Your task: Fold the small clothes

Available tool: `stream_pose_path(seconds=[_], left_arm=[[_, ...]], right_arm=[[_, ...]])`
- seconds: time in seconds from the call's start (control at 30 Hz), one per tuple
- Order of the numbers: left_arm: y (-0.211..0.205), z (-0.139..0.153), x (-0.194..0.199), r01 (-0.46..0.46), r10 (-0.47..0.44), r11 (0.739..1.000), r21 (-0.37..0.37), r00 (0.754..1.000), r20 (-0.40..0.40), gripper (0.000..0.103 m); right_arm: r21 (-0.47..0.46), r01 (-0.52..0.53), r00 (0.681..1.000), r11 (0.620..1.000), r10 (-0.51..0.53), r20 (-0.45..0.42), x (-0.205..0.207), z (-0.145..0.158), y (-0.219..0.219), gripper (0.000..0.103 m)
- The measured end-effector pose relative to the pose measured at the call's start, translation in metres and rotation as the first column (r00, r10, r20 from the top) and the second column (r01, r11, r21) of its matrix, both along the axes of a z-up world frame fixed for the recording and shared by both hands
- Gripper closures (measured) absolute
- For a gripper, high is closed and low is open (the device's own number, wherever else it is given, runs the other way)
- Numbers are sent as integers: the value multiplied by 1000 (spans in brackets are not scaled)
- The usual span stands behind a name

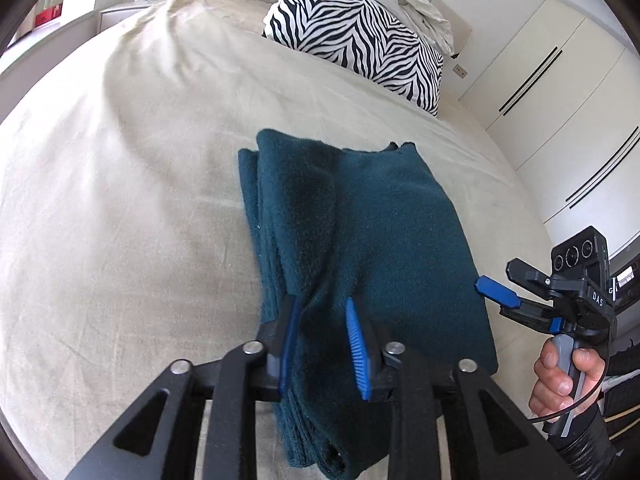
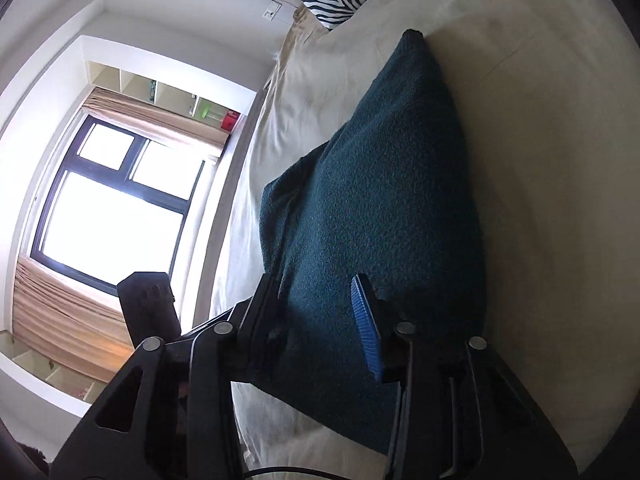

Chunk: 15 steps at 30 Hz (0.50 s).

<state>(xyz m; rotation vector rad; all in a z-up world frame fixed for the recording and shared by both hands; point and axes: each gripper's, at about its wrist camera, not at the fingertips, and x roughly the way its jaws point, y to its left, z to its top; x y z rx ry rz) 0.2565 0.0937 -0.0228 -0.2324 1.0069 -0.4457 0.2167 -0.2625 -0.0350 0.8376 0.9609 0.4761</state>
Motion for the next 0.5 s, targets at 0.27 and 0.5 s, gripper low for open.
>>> stream_pose_path(seconds=[0.27, 0.5], left_arm=[[35, -36, 27, -78, 55, 990, -120, 981, -186, 34], [29, -51, 40, -65, -21, 952, -300, 961, -275, 34]], right_arm=[[37, 41, 992, 998, -36, -124, 4, -25, -45, 34], [97, -18, 985, 995, 34, -172, 15, -54, -32, 34]])
